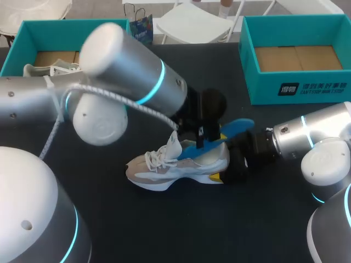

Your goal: Take the shoe out of the shoebox, open the shoe tongue, remove and reinsert the insole, then place the shoe into the shoebox

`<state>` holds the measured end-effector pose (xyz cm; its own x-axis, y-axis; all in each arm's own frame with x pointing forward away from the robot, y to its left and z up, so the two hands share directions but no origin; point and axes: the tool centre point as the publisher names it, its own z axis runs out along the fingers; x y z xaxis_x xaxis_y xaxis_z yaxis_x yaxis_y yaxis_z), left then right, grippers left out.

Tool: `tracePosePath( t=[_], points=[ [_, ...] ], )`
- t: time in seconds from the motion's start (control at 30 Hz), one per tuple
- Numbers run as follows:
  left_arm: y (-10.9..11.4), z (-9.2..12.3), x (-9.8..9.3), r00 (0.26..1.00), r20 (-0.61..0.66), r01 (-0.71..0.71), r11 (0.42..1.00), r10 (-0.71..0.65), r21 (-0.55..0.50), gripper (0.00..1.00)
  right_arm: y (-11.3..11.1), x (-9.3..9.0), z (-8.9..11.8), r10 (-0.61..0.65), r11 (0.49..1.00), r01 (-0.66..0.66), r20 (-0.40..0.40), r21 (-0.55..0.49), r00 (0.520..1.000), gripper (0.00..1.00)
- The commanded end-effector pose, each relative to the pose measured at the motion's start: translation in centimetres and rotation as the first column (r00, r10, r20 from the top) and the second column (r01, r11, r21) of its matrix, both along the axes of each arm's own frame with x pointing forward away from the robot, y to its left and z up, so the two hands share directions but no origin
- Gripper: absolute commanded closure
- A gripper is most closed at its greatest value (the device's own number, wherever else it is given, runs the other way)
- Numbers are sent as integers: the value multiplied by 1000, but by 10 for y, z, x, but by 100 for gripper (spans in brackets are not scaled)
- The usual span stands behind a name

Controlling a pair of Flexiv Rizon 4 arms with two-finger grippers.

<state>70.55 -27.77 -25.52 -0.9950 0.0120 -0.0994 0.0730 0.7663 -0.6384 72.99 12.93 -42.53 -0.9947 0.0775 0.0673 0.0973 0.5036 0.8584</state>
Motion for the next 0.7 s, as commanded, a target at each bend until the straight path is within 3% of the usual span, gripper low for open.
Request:
tracePosePath(
  t=[0.03,0.17,0.37,0.53,0.7],
  points=[
    [15,32,-3,998,-54,21,1000,-22,-12,100,4,0,-5,0,1000,0,-1,-2,1000,100],
    [17,63,-6,992,-125,22,996,-33,-86,100,4,0,-5,0,1000,0,-1,-2,1000,100],
    [24,102,-10,985,-168,-83,971,45,-224,100,4,0,-5,0,1000,0,-1,-2,1000,100],
    [31,128,-9,974,-221,-125,934,52,-334,100,4,0,-5,0,1000,0,-1,-2,1000,100],
    [33,141,-7,962,-271,-143,917,39,-373,100,4,0,-5,0,1000,0,-1,-2,1000,100]
  ],
)
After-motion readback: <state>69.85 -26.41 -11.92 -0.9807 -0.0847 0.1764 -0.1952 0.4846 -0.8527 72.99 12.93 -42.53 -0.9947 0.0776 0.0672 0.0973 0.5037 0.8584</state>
